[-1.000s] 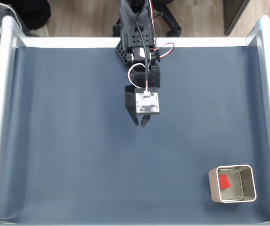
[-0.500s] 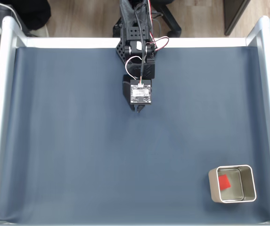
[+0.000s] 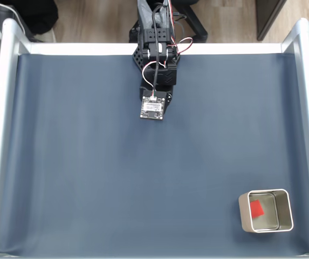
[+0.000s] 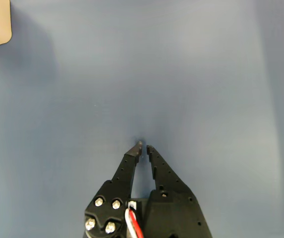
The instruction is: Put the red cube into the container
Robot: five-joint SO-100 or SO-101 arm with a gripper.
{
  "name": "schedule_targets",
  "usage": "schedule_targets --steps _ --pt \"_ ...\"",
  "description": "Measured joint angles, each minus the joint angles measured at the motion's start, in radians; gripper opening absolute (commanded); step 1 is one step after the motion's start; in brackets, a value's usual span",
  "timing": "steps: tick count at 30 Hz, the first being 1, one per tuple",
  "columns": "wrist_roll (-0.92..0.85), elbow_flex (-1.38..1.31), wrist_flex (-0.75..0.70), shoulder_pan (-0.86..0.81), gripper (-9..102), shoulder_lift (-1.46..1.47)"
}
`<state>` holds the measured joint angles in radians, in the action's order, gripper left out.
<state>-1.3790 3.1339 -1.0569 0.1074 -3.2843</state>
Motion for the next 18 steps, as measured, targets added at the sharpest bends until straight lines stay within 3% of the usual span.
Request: schedule_targets --steps 10,18 --pt "-0.034 0.0 -0.198 0.0 0 -0.063" --pt "-0.037 0.0 -0.225 0.0 1 -0.075"
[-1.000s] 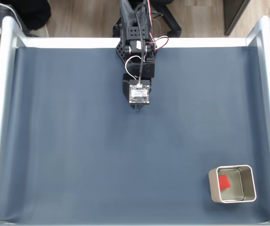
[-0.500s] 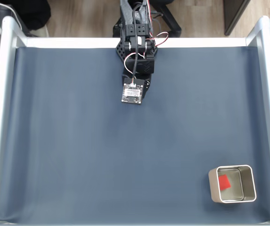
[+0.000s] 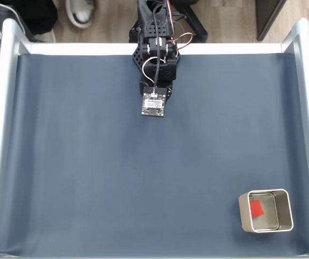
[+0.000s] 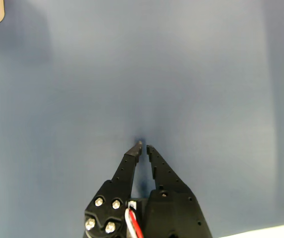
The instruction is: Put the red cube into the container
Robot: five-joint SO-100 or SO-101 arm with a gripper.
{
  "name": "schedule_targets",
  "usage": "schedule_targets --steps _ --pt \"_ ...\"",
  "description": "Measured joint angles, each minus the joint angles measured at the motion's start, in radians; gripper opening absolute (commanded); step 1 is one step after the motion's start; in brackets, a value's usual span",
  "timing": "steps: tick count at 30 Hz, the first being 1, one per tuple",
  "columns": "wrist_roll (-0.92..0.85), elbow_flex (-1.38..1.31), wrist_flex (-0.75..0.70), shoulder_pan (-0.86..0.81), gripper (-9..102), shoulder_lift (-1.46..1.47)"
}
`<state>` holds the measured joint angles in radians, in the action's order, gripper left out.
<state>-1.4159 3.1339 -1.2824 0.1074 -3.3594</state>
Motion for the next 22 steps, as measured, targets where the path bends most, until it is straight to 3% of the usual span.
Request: schedule_targets --steps 22 --pt "-0.017 0.0 -0.002 0.0 1 0.0"
